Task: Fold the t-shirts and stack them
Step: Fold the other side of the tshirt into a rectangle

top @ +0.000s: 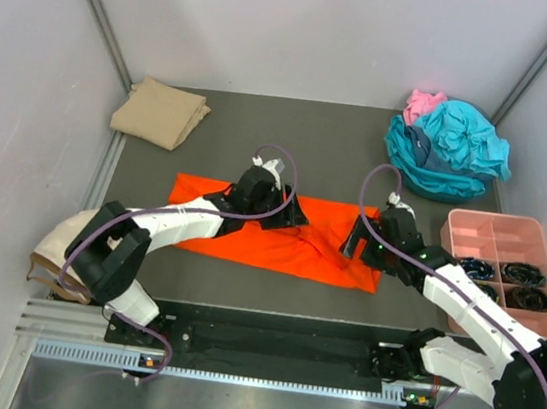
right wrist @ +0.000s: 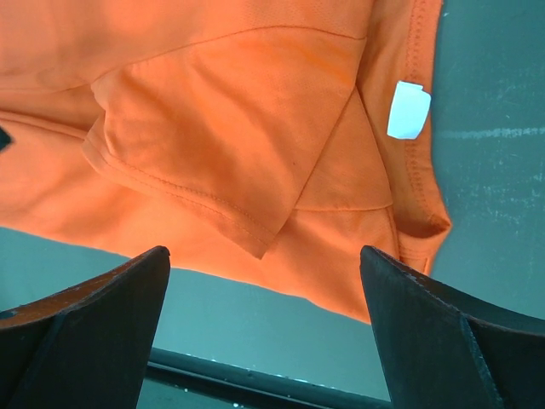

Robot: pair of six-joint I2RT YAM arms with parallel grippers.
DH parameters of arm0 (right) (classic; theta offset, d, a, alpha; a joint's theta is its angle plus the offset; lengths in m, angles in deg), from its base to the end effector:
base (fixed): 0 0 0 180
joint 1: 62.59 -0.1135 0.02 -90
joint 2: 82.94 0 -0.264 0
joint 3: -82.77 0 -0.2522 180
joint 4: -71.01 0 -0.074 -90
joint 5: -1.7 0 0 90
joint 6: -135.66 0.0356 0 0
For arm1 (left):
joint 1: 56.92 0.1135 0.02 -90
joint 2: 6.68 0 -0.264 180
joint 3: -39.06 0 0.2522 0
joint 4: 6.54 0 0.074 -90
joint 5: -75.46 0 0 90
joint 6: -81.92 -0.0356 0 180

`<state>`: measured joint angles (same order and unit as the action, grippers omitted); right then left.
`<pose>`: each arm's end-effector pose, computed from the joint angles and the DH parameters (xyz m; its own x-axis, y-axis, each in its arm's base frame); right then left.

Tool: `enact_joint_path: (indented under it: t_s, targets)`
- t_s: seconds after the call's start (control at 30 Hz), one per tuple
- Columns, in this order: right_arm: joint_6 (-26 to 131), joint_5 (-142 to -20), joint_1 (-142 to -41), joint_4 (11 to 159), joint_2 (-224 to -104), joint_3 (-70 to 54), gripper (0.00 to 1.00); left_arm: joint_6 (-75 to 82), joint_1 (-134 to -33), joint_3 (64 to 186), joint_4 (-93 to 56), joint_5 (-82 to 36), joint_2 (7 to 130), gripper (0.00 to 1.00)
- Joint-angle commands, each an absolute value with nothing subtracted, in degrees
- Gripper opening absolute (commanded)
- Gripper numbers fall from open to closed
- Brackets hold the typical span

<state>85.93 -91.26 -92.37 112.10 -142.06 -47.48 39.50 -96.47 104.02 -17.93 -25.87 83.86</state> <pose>0.1772 0.0993 0.2145 -0.8129 0.2786 -0.5115 0.0760 0.9214 0.3811 0.2554 -0.2200 0.2031 -0.8631 -0.2260 -0.4517 0.1605 0.7253 -0.6695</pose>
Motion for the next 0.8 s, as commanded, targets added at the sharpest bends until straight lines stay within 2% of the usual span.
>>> enact_joint_path:
  t_s: [0.0, 0.07, 0.17, 0.5, 0.77]
  targets:
    - [86.0, -90.8, -92.6, 108.5, -142.8, -48.0, 0.93, 36.9, -93.3, 103.1, -20.0, -22.4, 79.7, 0.64]
    - [85.7, -90.4, -92.6, 106.8, -143.1, -48.0, 0.93, 36.6, -92.3, 103.3, -18.9, -22.6, 80.6, 0.70]
    - [84.9, -89.8, -92.6, 103.9, -144.2, -47.9, 0.93, 35.9, -90.6, 104.8, -18.1, -22.6, 83.0, 0.74]
    - [77.7, -95.1, -92.0, 98.0, -156.3, -35.2, 0.93, 34.4, -80.0, 108.2, -12.7, -23.0, 89.1, 0.74]
    - [75.6, -91.2, -86.0, 94.4, -167.3, -25.2, 0.93, 33.8, -72.9, 108.9, -10.8, -26.3, 92.2, 0.73]
